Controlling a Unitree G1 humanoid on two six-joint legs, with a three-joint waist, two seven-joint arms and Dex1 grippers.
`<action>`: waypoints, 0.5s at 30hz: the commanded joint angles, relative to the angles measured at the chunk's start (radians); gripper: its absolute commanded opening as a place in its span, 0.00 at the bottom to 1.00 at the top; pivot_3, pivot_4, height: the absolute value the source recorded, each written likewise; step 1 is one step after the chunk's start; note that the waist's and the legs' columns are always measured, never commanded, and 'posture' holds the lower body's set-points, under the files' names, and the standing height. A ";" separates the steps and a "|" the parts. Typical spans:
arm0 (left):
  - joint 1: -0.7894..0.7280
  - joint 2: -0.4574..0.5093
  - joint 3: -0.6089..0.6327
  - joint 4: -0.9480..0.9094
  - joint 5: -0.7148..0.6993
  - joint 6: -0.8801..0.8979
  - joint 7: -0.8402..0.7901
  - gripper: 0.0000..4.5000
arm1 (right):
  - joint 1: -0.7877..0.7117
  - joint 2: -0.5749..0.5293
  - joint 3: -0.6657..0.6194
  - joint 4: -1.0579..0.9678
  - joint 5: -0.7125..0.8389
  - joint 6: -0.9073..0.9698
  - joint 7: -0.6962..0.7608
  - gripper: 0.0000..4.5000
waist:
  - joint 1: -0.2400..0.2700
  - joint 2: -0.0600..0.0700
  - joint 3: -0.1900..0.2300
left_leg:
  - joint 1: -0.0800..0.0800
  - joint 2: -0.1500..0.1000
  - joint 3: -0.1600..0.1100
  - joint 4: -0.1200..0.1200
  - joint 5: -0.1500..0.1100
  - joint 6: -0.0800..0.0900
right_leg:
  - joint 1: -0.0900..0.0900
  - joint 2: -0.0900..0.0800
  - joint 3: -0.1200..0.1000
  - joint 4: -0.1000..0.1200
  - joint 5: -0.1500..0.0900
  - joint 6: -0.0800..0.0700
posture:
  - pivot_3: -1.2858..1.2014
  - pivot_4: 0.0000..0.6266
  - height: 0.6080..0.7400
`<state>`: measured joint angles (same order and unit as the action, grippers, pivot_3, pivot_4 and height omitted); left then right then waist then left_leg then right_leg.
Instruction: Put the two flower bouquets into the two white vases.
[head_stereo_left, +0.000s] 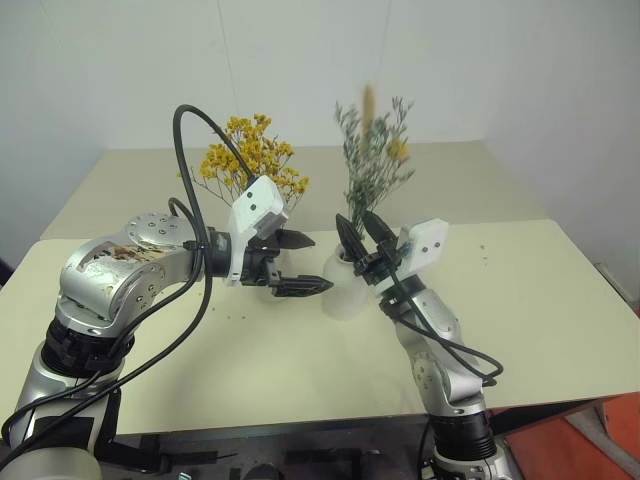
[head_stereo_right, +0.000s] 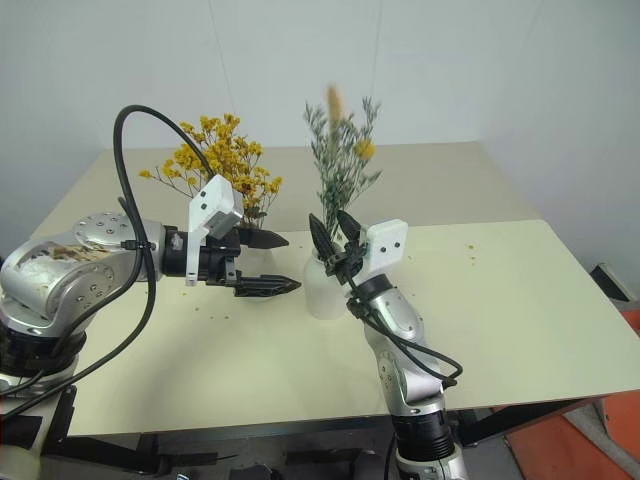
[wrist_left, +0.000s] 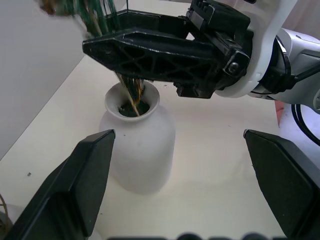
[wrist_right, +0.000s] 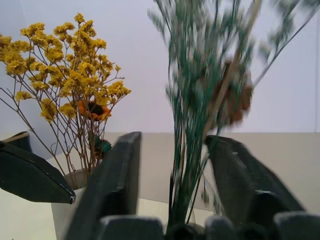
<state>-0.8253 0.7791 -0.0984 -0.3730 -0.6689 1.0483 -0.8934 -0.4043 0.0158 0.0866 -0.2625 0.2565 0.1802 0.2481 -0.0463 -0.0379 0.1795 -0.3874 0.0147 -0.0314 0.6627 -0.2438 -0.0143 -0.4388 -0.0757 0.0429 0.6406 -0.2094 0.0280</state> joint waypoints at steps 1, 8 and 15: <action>-0.028 0.006 0.013 -0.005 0.006 -0.017 -0.004 1.00 | 0.006 0.001 0.002 -0.037 0.003 -0.031 0.006 0.84 | 0.000 0.000 0.000 | 0.000 0.000 0.000 0.000 0.000 0.000 | 0.000 0.000 0.000 0.000 0.000 0.000 | 0.52 0.24 1.00; -0.030 0.006 0.015 -0.006 0.005 -0.014 -0.002 1.00 | 0.028 -0.030 0.004 -0.077 -0.005 -0.022 0.018 0.99 | 0.000 0.000 0.000 | 0.000 0.000 0.000 0.000 0.000 0.000 | 0.000 0.000 0.000 0.000 0.000 0.000 | 0.52 0.24 1.00; -0.028 0.007 0.018 -0.009 0.005 -0.013 0.002 1.00 | 0.095 -0.168 0.002 -0.196 0.011 0.005 0.112 0.99 | 0.002 0.000 0.000 | 0.000 0.000 0.000 0.000 0.000 0.000 | 0.000 0.000 0.000 0.000 0.000 0.000 | 0.52 0.24 1.00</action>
<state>-0.8257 0.7797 -0.0984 -0.3726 -0.6690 1.0484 -0.8921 -0.3085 -0.1355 0.0972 -0.3900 0.2528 0.1838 0.3294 -0.0446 -0.0379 0.1796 -0.3875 0.0145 -0.0313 0.6628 -0.2438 -0.0143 -0.4384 -0.0759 0.0428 0.6402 -0.2095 0.0280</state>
